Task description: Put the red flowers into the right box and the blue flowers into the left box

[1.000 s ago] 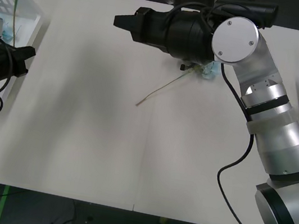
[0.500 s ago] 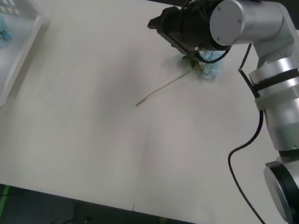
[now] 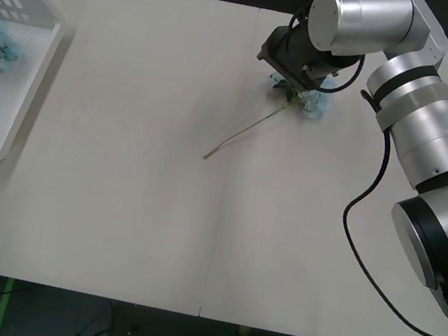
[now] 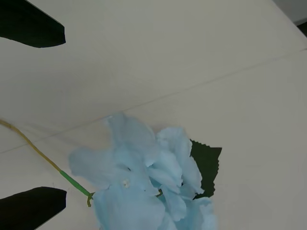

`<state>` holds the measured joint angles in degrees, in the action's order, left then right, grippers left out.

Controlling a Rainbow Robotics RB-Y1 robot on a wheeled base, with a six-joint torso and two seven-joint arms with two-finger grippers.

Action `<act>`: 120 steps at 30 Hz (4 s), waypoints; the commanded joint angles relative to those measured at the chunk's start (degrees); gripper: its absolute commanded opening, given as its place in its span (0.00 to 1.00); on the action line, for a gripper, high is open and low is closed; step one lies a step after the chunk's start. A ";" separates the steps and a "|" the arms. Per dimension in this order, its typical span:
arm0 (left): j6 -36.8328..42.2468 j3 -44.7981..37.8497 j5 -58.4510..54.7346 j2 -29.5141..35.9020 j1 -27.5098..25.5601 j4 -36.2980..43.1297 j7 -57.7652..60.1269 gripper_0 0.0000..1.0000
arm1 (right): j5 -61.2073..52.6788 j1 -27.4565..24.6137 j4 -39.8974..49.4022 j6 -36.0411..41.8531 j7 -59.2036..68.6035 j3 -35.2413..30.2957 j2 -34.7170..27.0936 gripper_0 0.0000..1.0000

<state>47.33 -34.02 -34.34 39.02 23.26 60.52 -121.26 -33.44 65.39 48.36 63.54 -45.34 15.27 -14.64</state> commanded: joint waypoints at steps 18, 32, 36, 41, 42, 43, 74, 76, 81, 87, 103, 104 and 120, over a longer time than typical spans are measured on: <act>24.21 -0.52 -27.97 5.19 -1.02 18.67 2.35 0.91 | 5.05 3.08 -9.78 2.02 4.56 1.07 5.94 0.95; 20.79 12.49 -56.97 2.73 -4.98 20.87 -12.07 1.00 | 8.91 3.08 -14.35 -5.45 6.14 1.07 9.10 1.00; 20.44 16.44 -59.96 2.46 -4.89 21.83 -18.22 1.00 | 10.23 3.08 -14.61 -5.53 6.49 1.07 9.54 0.99; 20.70 23.12 -66.82 2.02 -5.33 22.10 -20.94 1.00 | 12.43 3.08 -16.02 -6.24 6.76 0.99 10.24 0.99; 20.35 24.44 -68.75 1.67 -5.68 22.10 -22.35 1.00 | 12.52 3.08 -16.72 -7.03 6.76 0.99 10.33 0.99; 19.82 25.41 -69.89 1.23 -5.86 22.10 -23.85 1.00 | 12.52 3.08 -17.25 -7.56 6.76 1.07 10.59 0.99; 6.02 38.41 -81.23 -2.90 -9.63 24.29 -33.74 1.00 | 15.68 3.08 -20.06 -10.37 5.79 0.64 11.03 0.00; 5.85 38.41 -81.32 -2.90 -9.63 24.29 -33.74 1.00 | 12.78 3.08 -18.04 -10.11 4.91 0.55 9.54 0.00; 5.67 38.50 -82.02 -2.90 -9.55 24.38 -33.74 1.00 | 2.94 3.08 -10.22 -7.38 -3.00 0.64 4.09 0.00; 5.85 38.50 -82.38 -2.90 -9.63 24.56 -33.74 1.00 | -16.49 1.67 2.62 -3.86 -17.50 0.55 -4.96 0.00; 1.10 38.33 -89.23 -8.96 -17.28 32.82 -33.74 1.00 | -42.77 -13.18 35.58 -4.30 -46.42 0.64 -13.93 0.00; 0.48 38.68 -89.85 -9.05 -17.72 33.79 -33.74 1.00 | -43.29 -14.15 37.16 -4.39 -47.91 0.64 -13.58 0.00; -7.25 47.38 -94.42 -13.27 -17.46 37.83 -33.74 1.00 | -48.83 -18.10 44.10 -6.33 -57.32 1.95 -6.19 0.00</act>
<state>40.83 11.64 -128.70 27.51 5.86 95.61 -156.55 -83.31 47.24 89.94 58.32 -101.58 15.91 -24.05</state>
